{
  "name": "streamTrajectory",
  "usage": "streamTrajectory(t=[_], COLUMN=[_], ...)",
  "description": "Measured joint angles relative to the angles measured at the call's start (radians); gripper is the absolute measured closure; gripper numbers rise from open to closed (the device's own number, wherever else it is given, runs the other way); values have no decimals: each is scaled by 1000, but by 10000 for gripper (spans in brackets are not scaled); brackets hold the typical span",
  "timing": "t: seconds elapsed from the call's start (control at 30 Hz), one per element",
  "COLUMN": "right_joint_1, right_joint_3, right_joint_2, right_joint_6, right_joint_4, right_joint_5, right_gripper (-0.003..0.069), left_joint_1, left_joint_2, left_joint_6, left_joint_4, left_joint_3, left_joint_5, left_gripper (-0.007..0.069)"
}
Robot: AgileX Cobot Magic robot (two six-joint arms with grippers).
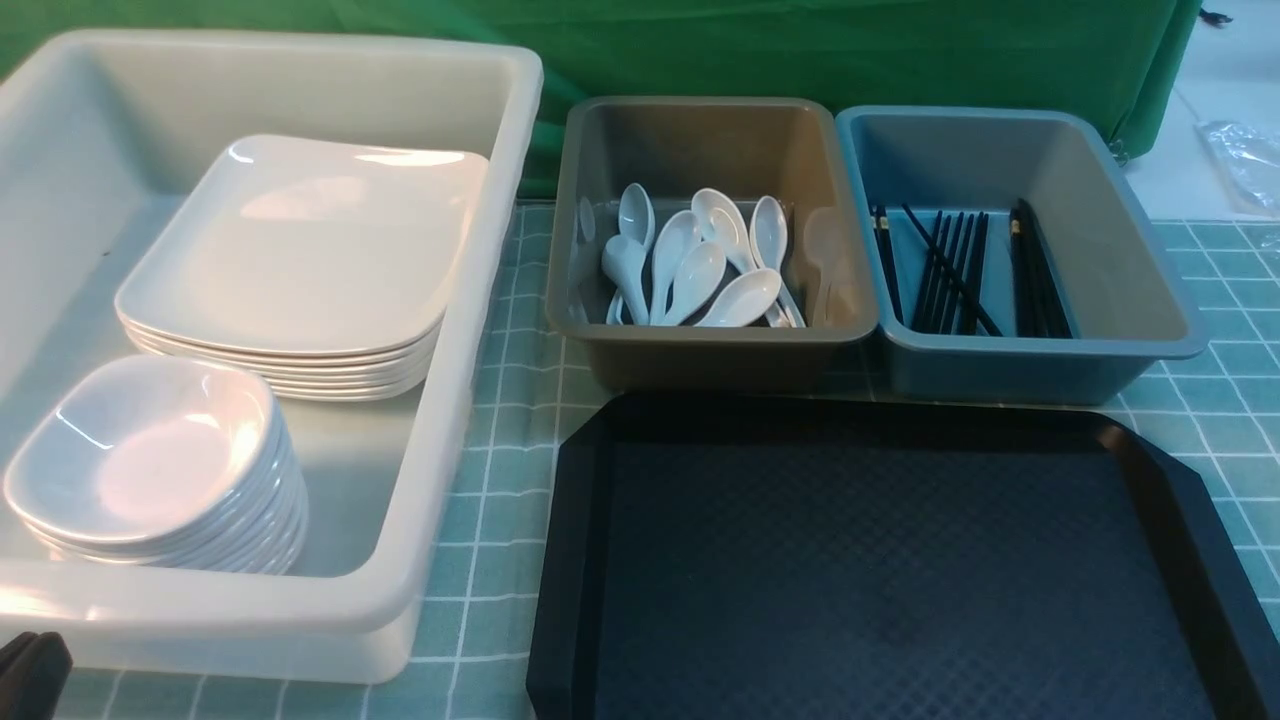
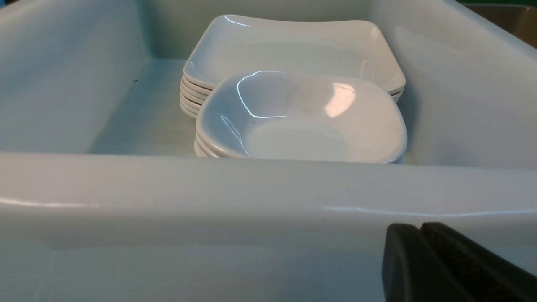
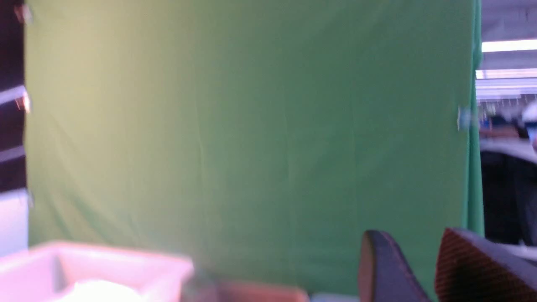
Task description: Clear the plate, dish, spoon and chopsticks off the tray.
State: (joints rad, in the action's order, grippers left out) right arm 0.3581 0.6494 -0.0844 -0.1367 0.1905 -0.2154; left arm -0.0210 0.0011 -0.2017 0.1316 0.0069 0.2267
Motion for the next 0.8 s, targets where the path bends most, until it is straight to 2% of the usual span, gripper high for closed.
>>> streamTrajectory(t=[0.13,0.3,0.33,0.37,0.53,0.8], right_joint_1=[-66,-250,-250,-290,-315,-315], right_joint_3=[-81,-356,-356,-467,-645,-655], right_joint_2=[5,3,3,8,72,83], right_joint_6=[26,79,79,95,104,101], right_joint_4=[3,4,4,4,2,0], right_joint_5=[-59,-72,-72,-75,-64,-16], right_gripper=[418,418,418,418,418,418], left_joint_1=[0,0,0,0,0,0], left_joint_2=[0,0,0,0,0,0], left_joint_6=[0,0,0,0,0,0], left_joint_4=[0,0,0,0,0,0], left_joint_3=[0,0,0,0,0,0], left_joint_5=[0,0,0,0,0,-1], left_gripper=[607,607,607,607,607,607])
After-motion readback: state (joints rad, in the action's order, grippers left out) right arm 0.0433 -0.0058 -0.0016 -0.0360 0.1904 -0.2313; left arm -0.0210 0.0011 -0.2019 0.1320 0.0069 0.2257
